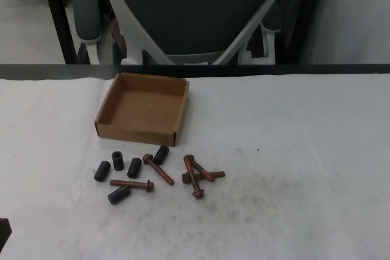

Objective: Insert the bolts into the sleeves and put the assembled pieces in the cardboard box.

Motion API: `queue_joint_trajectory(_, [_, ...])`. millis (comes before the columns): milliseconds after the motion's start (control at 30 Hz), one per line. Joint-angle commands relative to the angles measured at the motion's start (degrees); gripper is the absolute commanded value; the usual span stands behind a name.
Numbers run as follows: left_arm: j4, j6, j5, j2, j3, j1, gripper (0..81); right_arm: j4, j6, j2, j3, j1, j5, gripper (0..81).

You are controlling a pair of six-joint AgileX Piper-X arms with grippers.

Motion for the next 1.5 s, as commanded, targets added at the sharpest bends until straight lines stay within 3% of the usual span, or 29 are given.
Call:
queue_joint_trajectory(0, [-0.2,0.1,-0.4,-0.2,-0.5,-0.2,0.8,-0.4,-0.5,0.0,-0.5,-0.1,-0.6,0.2])
queue_joint_trajectory(733, [0.2,-1.7,-0.4,-0.2,-0.5,-0.2,0.8,-0.4,-0.5,0.0,-0.5,-0.1,-1.6,0.2])
queue_joint_trajectory(1067, [-10.9,-15.3,3.3,-0.2,-0.5,-0.2,0.8,-1.2,4.1,0.0,-0.5,-0.1,-16.1,0.2])
queue_joint_trajectory(1233, [-19.8,-35.7,4.2,-0.2,-0.5,-0.2,0.8,-3.4,7.7,0.0,-0.5,-0.1,-23.1,0.2])
queue_joint_trajectory(1467, [-24.4,-35.9,15.4,-0.2,-0.5,-0.2,0.8,-4.7,7.7,0.0,-0.5,-0.1,-30.8,0.2])
